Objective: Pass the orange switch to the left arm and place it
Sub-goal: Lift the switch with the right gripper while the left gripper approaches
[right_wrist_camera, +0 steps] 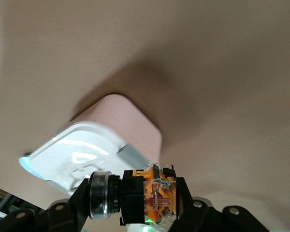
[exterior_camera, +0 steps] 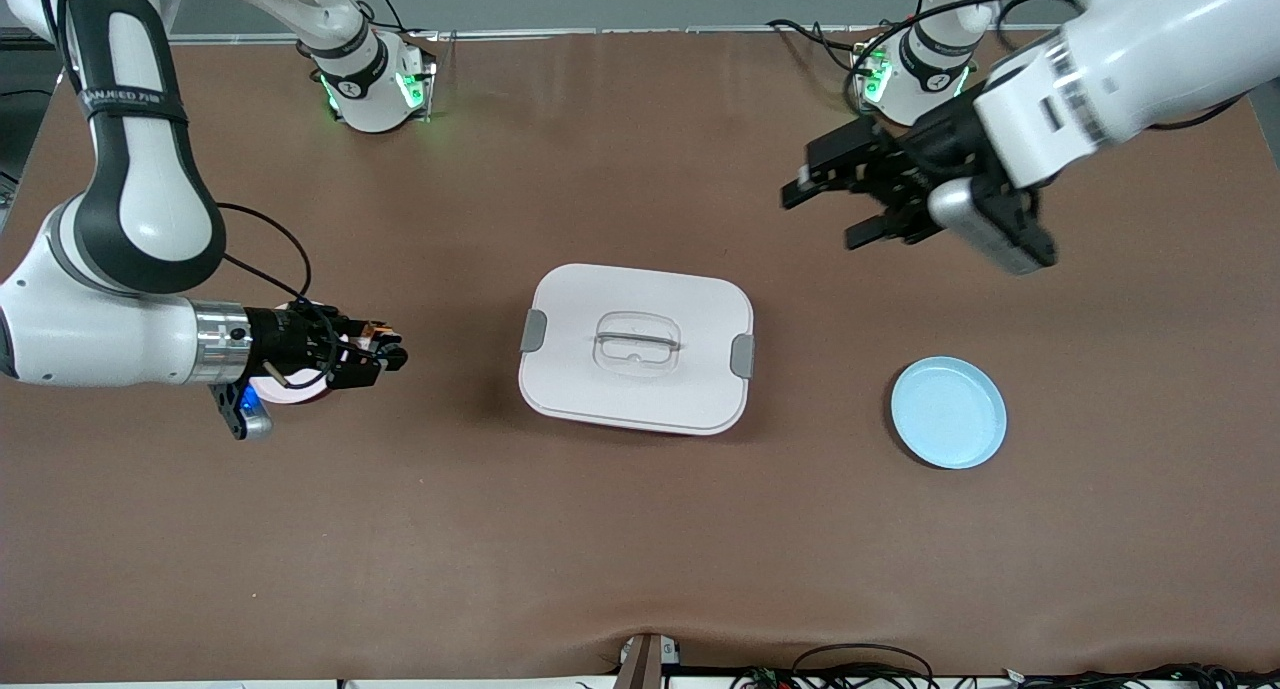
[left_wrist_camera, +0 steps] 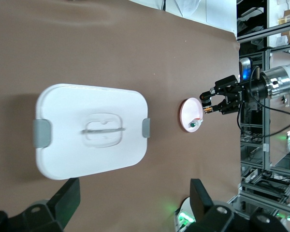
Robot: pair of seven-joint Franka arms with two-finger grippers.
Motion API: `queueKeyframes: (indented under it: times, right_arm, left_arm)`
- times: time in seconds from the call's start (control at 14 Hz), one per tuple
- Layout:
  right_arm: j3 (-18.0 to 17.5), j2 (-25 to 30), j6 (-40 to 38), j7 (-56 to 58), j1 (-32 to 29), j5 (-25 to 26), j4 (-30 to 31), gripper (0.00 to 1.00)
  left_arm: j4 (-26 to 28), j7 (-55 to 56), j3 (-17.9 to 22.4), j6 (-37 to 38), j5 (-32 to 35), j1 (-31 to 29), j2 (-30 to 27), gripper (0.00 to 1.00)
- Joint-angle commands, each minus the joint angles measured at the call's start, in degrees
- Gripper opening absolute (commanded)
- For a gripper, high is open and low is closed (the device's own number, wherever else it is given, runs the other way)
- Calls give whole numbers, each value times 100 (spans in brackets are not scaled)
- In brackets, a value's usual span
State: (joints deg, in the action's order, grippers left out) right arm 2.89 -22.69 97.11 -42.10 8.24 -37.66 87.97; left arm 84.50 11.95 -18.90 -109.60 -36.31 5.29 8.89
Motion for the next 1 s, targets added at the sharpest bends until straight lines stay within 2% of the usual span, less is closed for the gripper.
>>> queueKeyframes:
  times: [0.0, 0.21, 0.57, 0.93]
  right_arm:
    - [45, 1, -105, -1060, 343, -137, -438, 0]
    - [45, -42, -9, -2098, 791, -128, -825, 0]
    - [54, -148, 922, -2943, 1258, -137, -1001, 0]
    - [54, -806, 1125, -4015, 1496, -128, -1967, 0]
  left_arm:
    - [-74, 141, -17, -630, -139, 445, 392, 100]
    - [-74, 255, -17, -1596, -498, 990, 832, 100]
    - [-92, 273, -17, -2724, -1106, 1544, 1421, 100]
    - [-179, 220, -17, -3592, -1326, 1939, 1896, 100]
